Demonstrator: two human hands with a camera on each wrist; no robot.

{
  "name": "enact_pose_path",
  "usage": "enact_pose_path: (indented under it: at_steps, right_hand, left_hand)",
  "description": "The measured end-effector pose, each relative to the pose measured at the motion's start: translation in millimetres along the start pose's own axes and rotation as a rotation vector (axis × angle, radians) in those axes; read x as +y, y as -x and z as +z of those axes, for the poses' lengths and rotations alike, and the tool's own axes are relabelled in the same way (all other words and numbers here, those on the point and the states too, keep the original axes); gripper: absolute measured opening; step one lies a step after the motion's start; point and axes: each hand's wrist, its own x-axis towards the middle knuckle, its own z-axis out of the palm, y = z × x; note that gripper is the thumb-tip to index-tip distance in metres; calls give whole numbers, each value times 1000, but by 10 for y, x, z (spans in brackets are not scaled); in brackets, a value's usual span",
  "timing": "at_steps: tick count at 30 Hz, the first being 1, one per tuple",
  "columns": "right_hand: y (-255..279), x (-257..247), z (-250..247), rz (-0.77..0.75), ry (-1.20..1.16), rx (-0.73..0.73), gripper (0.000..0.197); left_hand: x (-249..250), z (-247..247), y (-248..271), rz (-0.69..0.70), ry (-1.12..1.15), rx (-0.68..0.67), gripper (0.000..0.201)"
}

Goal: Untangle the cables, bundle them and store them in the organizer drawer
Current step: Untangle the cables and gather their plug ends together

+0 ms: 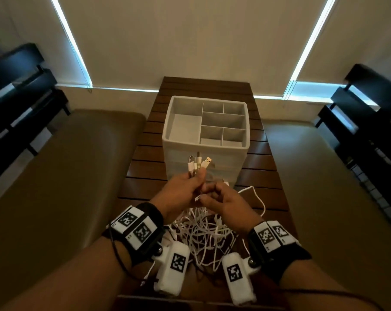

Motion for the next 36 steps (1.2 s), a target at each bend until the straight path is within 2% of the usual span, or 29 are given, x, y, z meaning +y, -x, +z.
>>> enact_pose_path:
  at_steps: [2,4,7,9,12,15,17,18,19,21,22,23,24,26,27,29,31,32,34,36]
  right_hand:
    - [-17,80,45,-64,122,6,8]
    - [-25,113,93,-88,222,-12,15]
    - [-32,142,129,-88,325,-84,20]
    - [-41,185,101,-80,378,-114,16]
    - [-55,265,-4,-39,387,-85,18]
    - [-72,301,-110,19,414,-48,16]
    - [-98,299,-178,12,462,-32,17]
    - [-114,285,-205,-1,494,-28,19]
    - [-128,278,-227,-10,528,-25,20]
    - [-149,261,-273,-14,635,-21,17]
    - [-152,241,-282,-14,699,-18,16]
    - [-149,215,-278,-20,742,-20,16]
    - [-146,180,-262,-29,746,-27,15]
    - [-146,105,-214,-54,682,-57,16]
    - [-153,61,-185,-71,647,-67,18]
    - [-169,-44,-126,-108,600,-98,21]
    - [-196,-131,-70,-149,596,-146,14]
    - [-212,-161,-56,-164,607,-158,14]
    - [-221,-180,-51,-173,592,-144,13]
    - [-217,-99,-125,-133,554,-97,9]
  left_hand:
    - [-1,-23,-9,8,-7,63,39]
    - [-17,-38,-32,6,58,145,34]
    - [12,-93,-28,-3,136,243,32]
    - [48,-179,-40,38,64,310,36]
    - [152,-322,-36,104,79,406,34]
    - [237,-437,48,111,321,311,31]
    - [288,-488,129,103,296,227,34]
    - [327,-512,168,114,120,216,34]
    - [367,-542,196,138,-194,213,33]
    - [426,-634,208,169,-972,188,27]
    - [446,-666,208,159,-1225,202,24]
    - [455,-685,212,162,-1320,242,23]
    - [437,-693,199,180,-1278,294,24]
    - [347,-598,166,210,-944,352,30]
    - [274,-512,155,205,-763,343,32]
    - [117,-341,137,149,-586,233,30]
    - [-23,-226,113,106,-626,120,27]
    - [-66,-202,92,107,-688,107,28]
    - [-57,-204,66,109,-779,155,34]
    - [36,-298,53,87,-741,250,28]
